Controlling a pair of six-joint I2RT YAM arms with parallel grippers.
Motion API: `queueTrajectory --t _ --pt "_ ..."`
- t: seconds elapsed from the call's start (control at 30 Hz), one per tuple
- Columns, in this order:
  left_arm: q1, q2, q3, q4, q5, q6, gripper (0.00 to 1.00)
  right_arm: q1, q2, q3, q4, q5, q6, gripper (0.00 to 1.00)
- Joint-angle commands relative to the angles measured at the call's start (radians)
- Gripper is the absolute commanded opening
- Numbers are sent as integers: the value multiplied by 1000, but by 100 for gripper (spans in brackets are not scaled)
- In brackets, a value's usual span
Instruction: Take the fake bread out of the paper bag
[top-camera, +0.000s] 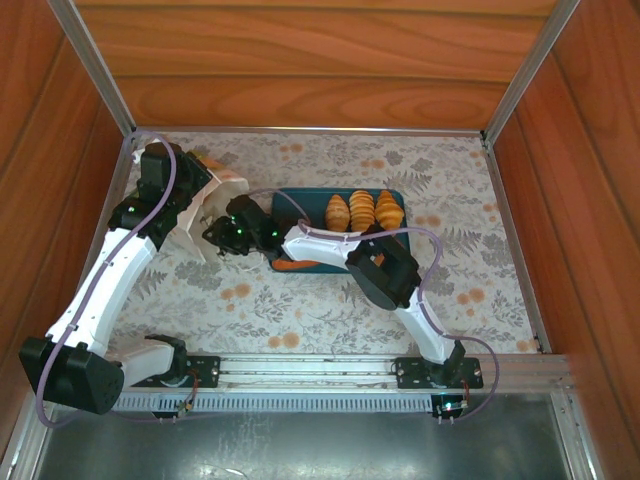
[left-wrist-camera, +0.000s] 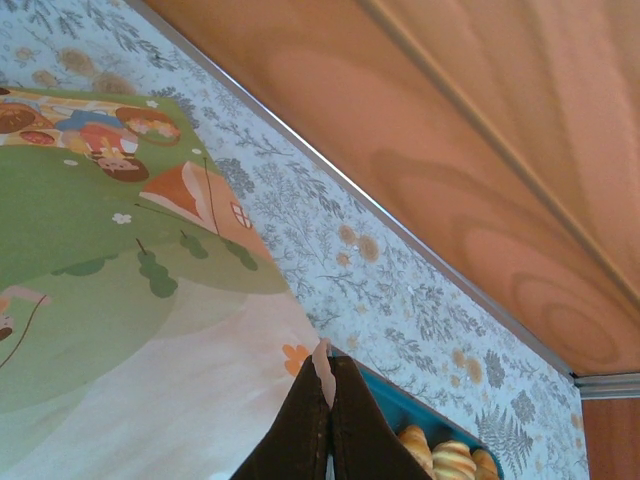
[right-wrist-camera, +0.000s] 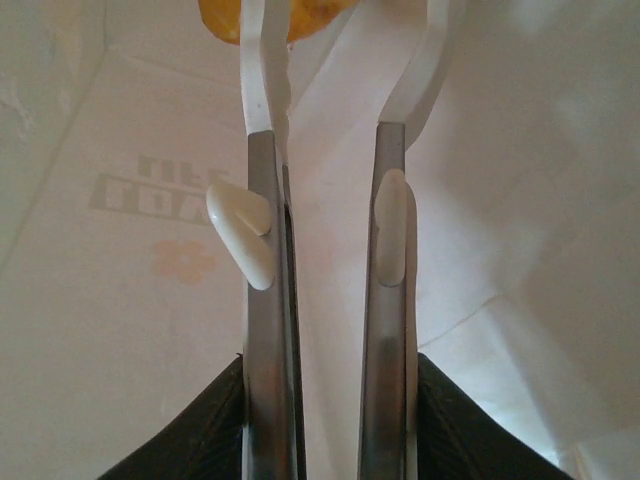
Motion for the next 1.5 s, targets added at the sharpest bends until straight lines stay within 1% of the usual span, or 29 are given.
queueTrajectory --t 0.0,0.47,0.57,0.7,0.8,0.93,1.0,1.07,1.2,1.3,1.47 --pt "-1 -20 11 22 16 8 0 -10 32 53 32 14 13 40" --pt "-1 -23 5 28 39 2 0 -31 102 203 -75 -9 18 42" --pt "-1 -25 5 27 44 2 0 -34 133 231 -58 -22 29 43" --pt "-3 -31 0 29 45 2 0 -41 183 300 -88 -55 44 43" --pt "-2 -34 -6 30 45 2 0 -43 190 309 -78 -52 40 43" --pt "-3 -43 -14 29 35 4 0 -45 181 311 -86 -36 3 37" --pt "-3 -50 -21 29 26 8 0 -45 169 311 -103 -37 -30 29" --pt "-3 -59 -34 28 7 13 0 -47 157 317 -152 -36 -59 25" --pt "-1 -88 -71 25 -47 24 0 -46 116 316 -261 -43 -143 21" --pt "-1 -100 -85 20 -78 25 0 -44 76 282 -294 -57 -205 19" --pt "-1 -91 -80 13 -89 22 0 -31 -1 222 -347 -71 -281 17"
